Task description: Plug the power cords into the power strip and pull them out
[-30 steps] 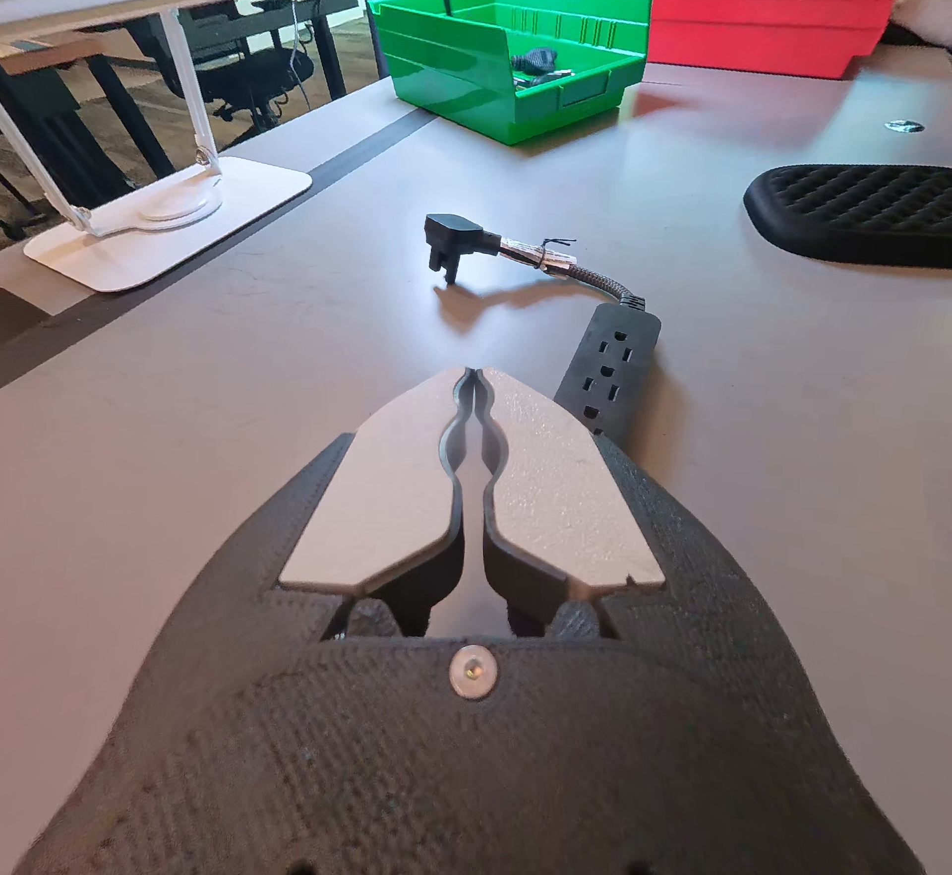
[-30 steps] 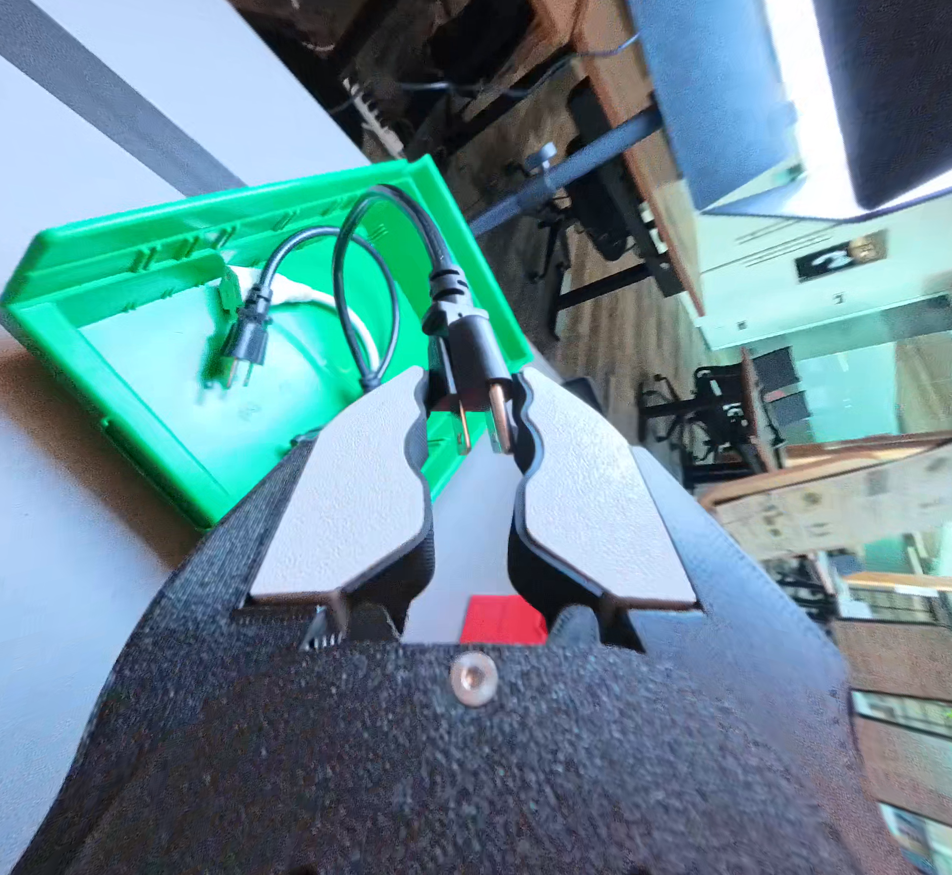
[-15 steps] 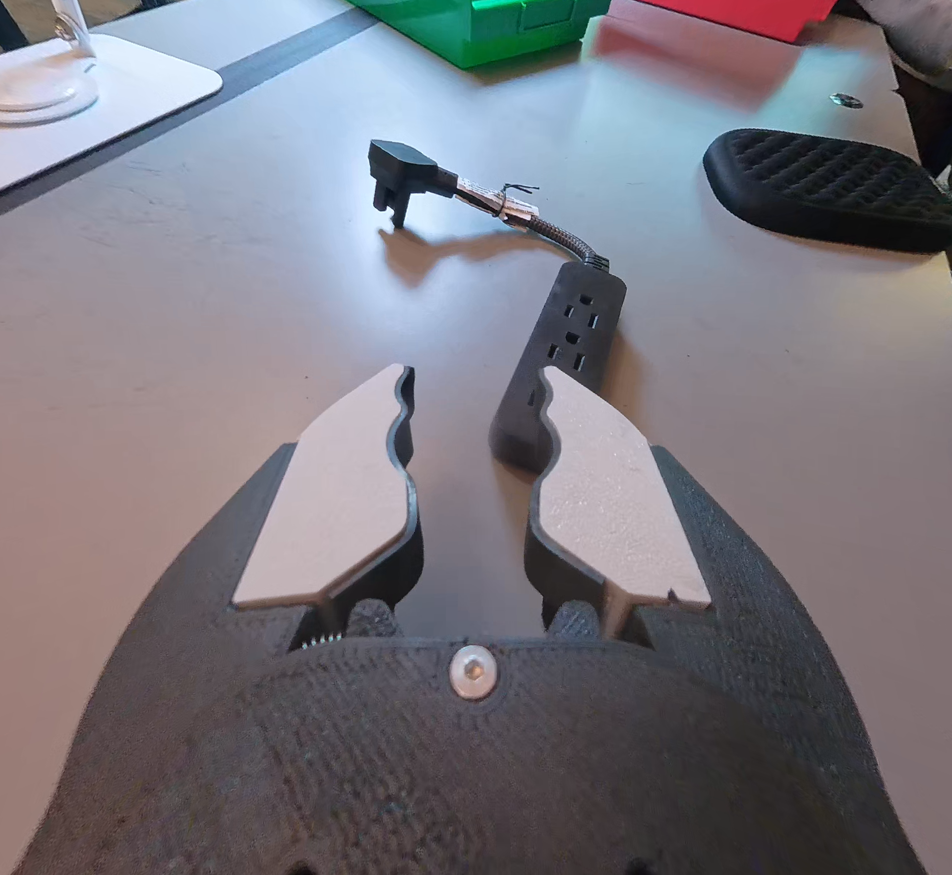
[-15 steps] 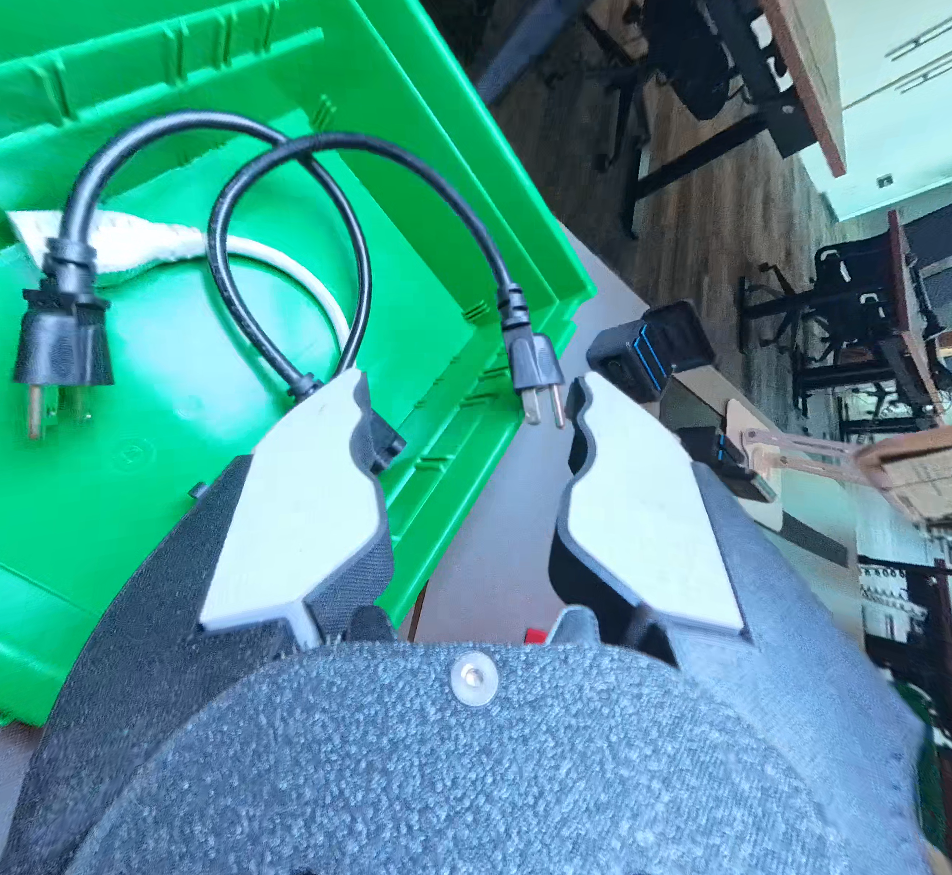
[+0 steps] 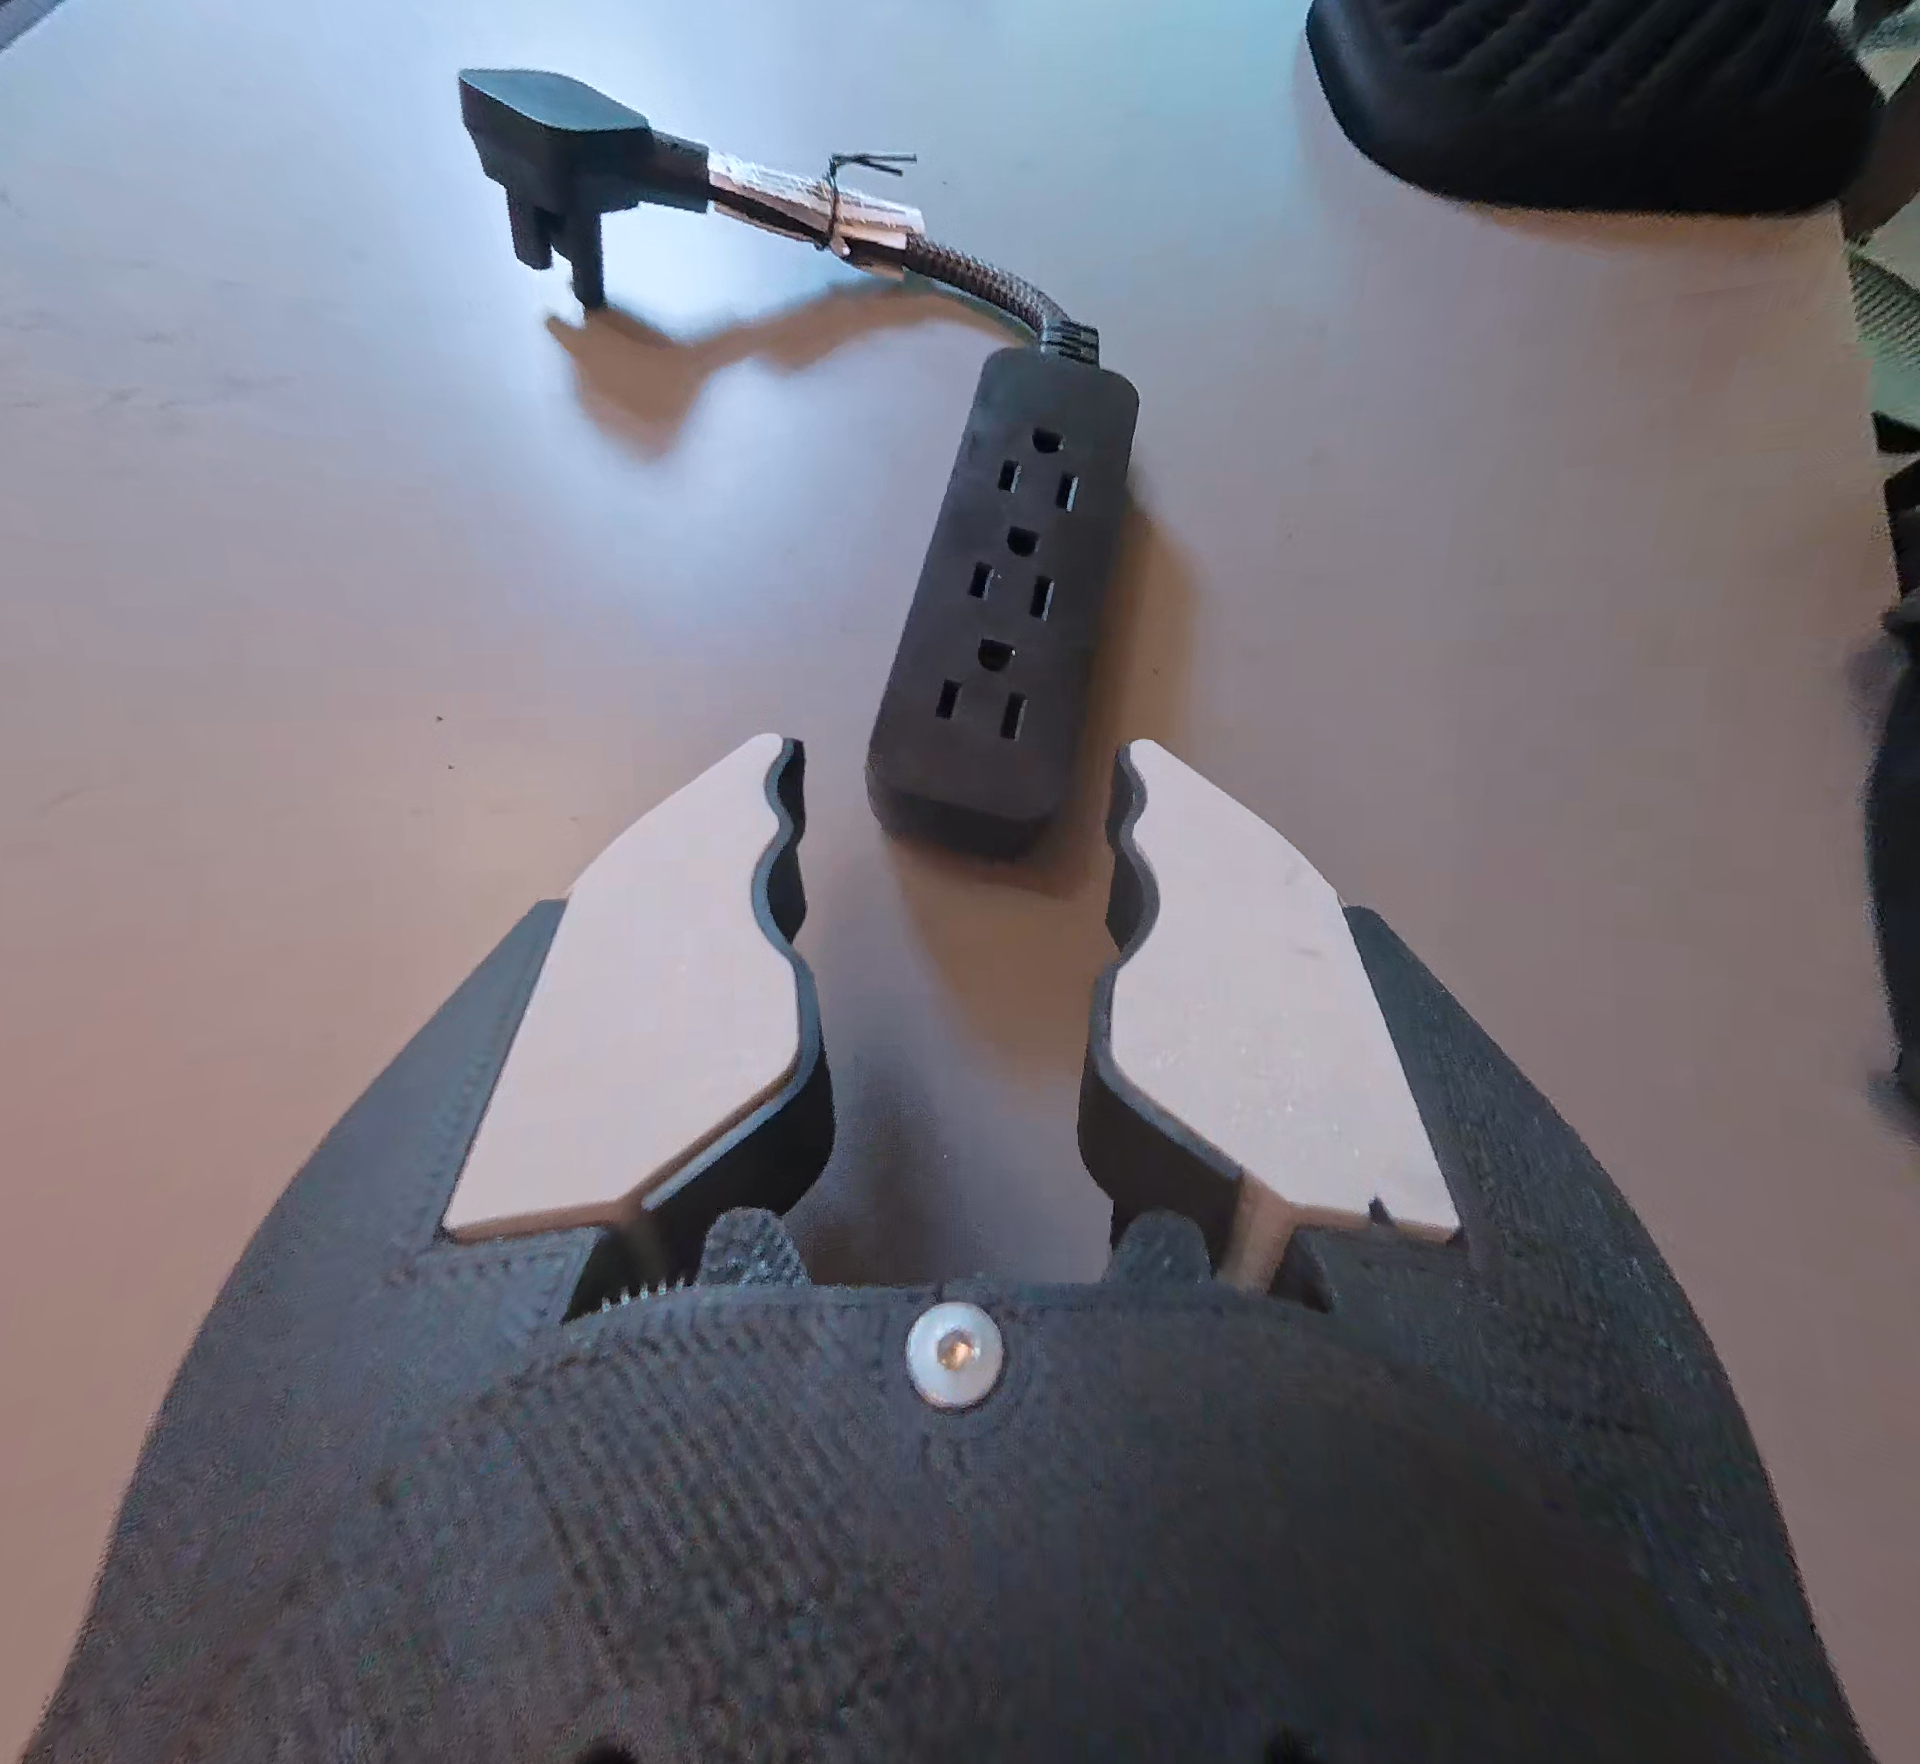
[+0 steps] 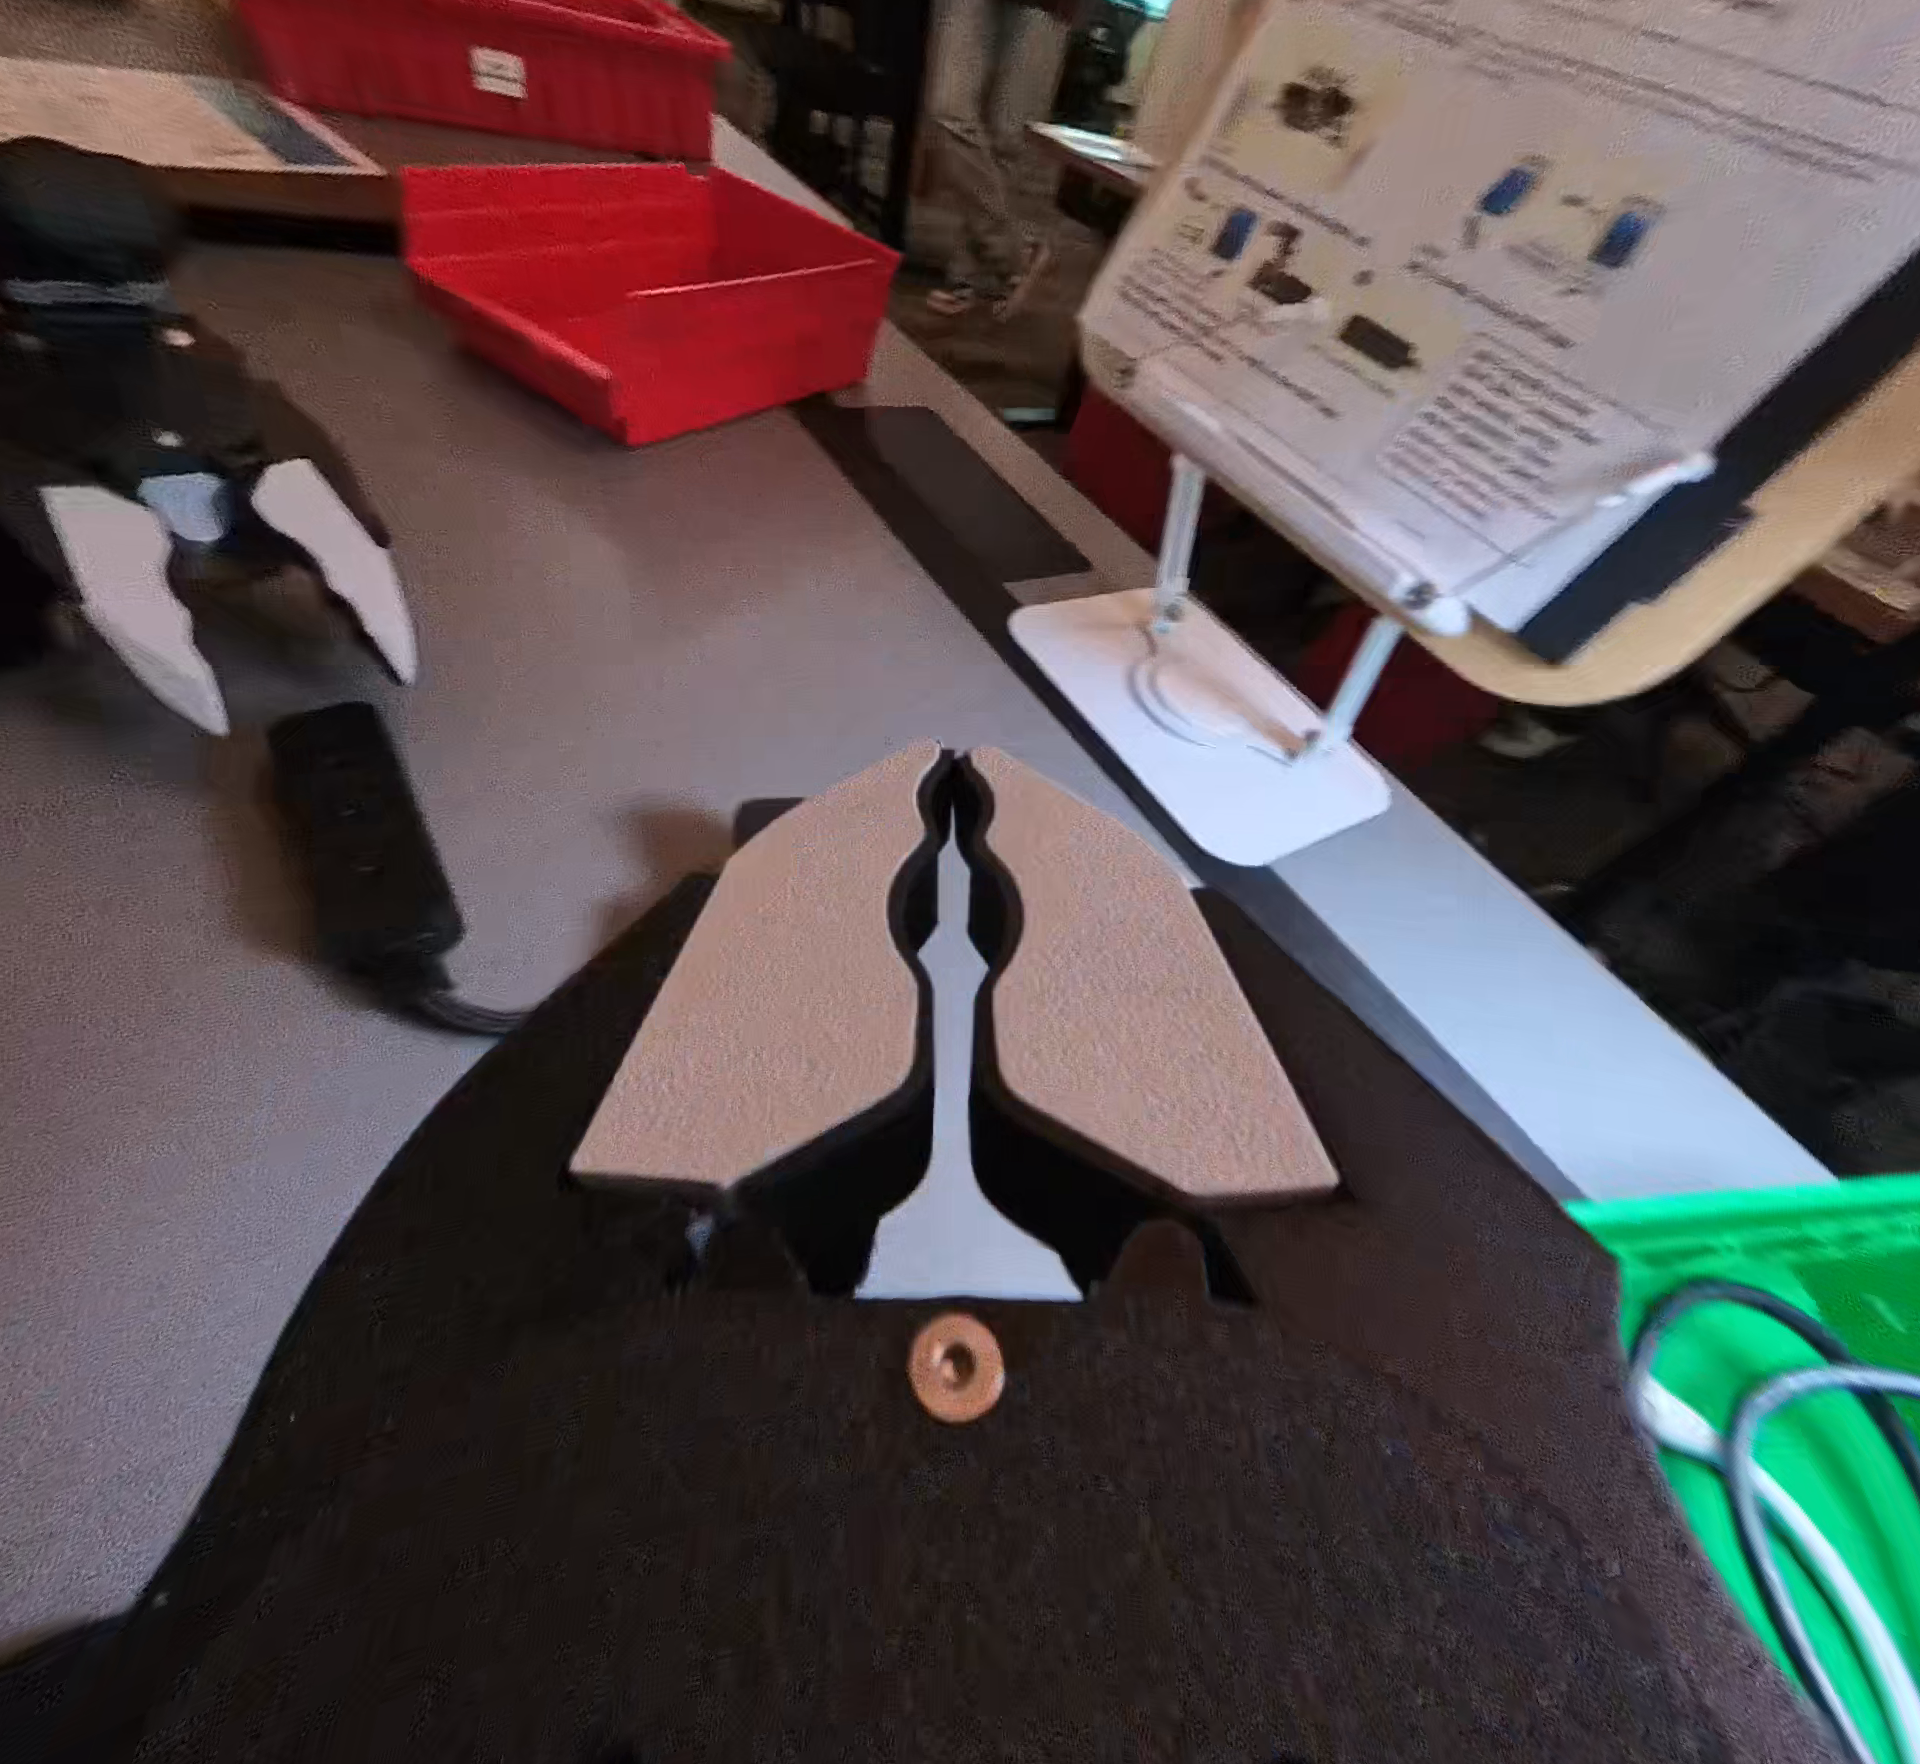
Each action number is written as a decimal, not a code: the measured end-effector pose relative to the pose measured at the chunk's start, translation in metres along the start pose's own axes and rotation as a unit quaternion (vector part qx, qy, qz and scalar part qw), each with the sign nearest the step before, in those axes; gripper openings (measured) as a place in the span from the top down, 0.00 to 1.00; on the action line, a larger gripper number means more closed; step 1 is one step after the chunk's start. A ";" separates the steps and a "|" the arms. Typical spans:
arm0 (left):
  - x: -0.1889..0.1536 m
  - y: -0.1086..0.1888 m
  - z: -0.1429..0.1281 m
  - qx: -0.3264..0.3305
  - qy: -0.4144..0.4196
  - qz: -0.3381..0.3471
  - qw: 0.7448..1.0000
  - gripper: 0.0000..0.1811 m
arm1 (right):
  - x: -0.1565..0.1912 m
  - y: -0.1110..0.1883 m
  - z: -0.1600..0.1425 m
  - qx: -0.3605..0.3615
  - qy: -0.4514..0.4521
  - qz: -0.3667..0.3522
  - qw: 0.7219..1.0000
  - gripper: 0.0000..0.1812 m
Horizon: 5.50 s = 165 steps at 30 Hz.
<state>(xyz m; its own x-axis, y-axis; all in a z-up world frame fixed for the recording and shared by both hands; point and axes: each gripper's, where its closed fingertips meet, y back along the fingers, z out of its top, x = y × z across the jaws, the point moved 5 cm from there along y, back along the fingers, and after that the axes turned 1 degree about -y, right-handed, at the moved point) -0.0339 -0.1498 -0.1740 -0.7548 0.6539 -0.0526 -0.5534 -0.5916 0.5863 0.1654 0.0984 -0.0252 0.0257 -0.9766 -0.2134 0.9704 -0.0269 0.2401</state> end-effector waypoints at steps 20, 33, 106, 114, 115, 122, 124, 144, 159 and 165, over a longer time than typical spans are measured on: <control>-0.003 -0.034 -0.003 0.059 -0.091 0.033 0.994 0.75 | 0.163 -0.088 -0.089 0.183 0.056 0.232 0.954 0.64; -0.005 -0.021 -0.009 0.040 -0.109 -0.005 0.993 0.75 | 0.194 -0.097 -0.101 0.230 0.101 0.268 0.930 0.72; 0.011 0.039 0.034 -0.181 -0.076 0.140 0.970 0.97 | 0.132 -0.028 0.006 0.053 0.056 0.049 0.996 0.76; 0.017 0.043 0.034 -0.190 -0.046 0.133 0.972 1.00 | 0.050 0.064 0.060 0.058 0.106 -0.127 0.984 0.76; 0.016 0.042 0.034 -0.187 -0.049 0.134 0.972 1.00 | 0.036 0.068 0.059 0.082 0.117 -0.146 0.979 0.76; 0.013 0.038 0.032 -0.172 -0.056 0.135 0.974 1.00 | -0.079 0.058 -0.010 0.297 0.232 -0.169 0.911 0.76; 0.013 0.038 0.031 -0.169 -0.057 0.139 0.974 1.00 | -0.105 0.053 -0.032 0.343 0.252 -0.164 0.890 0.76; 0.032 0.040 0.020 -0.143 0.008 0.148 0.979 0.86 | -0.136 0.052 -0.099 0.241 -0.003 -0.200 0.950 0.56; 0.067 0.103 0.012 -0.178 0.038 0.250 0.951 0.98 | -0.024 0.077 -0.098 0.022 -0.036 -0.182 0.982 1.00; 0.096 0.160 -0.024 -0.127 0.058 0.340 0.930 1.00 | -0.029 0.076 -0.126 0.133 0.008 -0.196 0.972 1.00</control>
<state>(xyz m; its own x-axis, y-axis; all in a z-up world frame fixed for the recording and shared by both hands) -0.2033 -0.1931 -0.1050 -0.9853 0.0417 0.1659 0.0114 -0.9516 0.3070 0.2688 0.1513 -0.1207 -0.3269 -0.8773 -0.3514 0.8100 -0.4517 0.3740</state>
